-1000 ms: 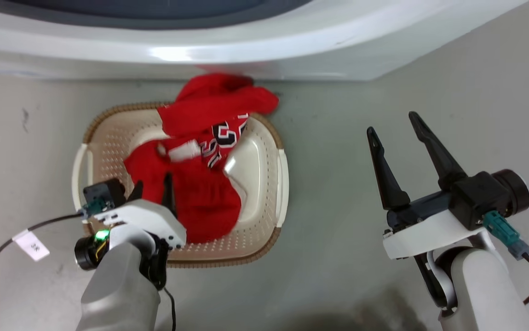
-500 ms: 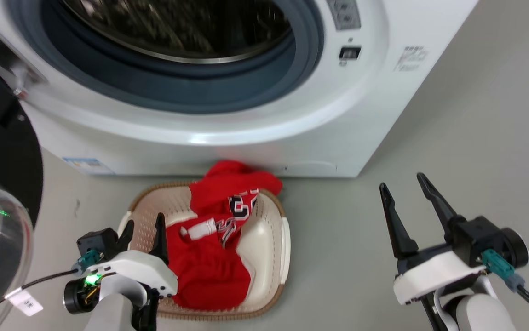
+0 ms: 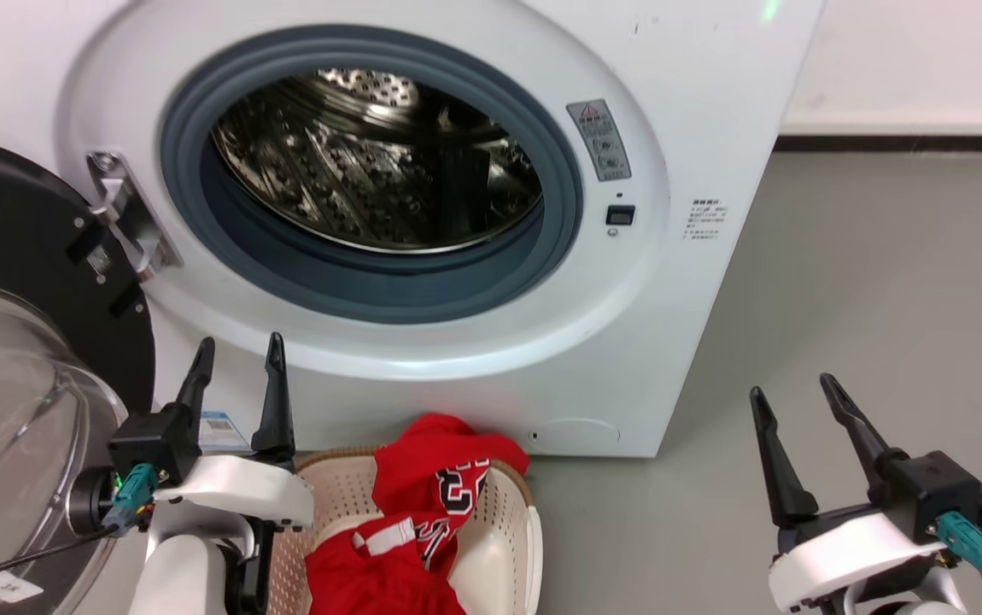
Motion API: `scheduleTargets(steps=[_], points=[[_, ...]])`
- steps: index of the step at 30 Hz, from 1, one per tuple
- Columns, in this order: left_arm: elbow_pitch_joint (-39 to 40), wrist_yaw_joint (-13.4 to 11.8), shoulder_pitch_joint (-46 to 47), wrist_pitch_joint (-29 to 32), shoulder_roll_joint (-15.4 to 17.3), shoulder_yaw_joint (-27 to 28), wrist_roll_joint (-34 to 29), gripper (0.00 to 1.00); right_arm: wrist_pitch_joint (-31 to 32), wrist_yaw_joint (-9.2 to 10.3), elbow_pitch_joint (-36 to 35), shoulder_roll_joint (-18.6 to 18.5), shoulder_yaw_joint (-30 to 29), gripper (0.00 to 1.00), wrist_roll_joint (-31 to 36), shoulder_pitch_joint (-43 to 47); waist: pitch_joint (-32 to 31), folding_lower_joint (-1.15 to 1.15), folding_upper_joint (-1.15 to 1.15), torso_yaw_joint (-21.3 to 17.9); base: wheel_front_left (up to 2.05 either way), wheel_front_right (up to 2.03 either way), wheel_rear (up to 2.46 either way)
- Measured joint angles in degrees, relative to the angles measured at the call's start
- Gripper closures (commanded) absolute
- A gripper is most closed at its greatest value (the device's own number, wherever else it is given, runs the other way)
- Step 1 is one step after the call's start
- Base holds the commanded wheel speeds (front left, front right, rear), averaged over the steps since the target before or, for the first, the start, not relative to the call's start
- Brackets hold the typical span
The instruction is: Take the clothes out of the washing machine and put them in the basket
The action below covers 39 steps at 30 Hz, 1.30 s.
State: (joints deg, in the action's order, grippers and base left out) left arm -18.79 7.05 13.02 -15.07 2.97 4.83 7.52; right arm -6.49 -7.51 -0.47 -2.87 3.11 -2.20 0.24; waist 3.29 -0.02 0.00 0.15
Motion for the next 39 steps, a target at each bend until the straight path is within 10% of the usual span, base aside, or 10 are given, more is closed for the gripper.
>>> scheduleTargets(steps=[31,32,39], points=[[10.1,-1.7,-11.4,2.1,0.5,-4.9,-0.5,0.00,2.0,0.00,-3.7,0.0,-2.5,0.00,0.6,4.9,-5.7,0.02,0.00,-0.4,0.00,0.00,0.00],[10.1,-1.8,-11.4,2.1,0.5,-4.9,-0.4,1.00,2.0,0.00,-3.7,0.0,-2.5,1.00,0.5,4.9,-5.7,0.02,0.00,-0.4,0.00,0.00,0.00],[7.2,-1.5,-12.8,3.6,0.1,-4.3,2.5,1.00,2.1,0.00,-1.2,0.0,-2.3,1.00,-2.6,5.9,-5.6,0.02,0.00,-0.4,0.00,0.00,0.00]])
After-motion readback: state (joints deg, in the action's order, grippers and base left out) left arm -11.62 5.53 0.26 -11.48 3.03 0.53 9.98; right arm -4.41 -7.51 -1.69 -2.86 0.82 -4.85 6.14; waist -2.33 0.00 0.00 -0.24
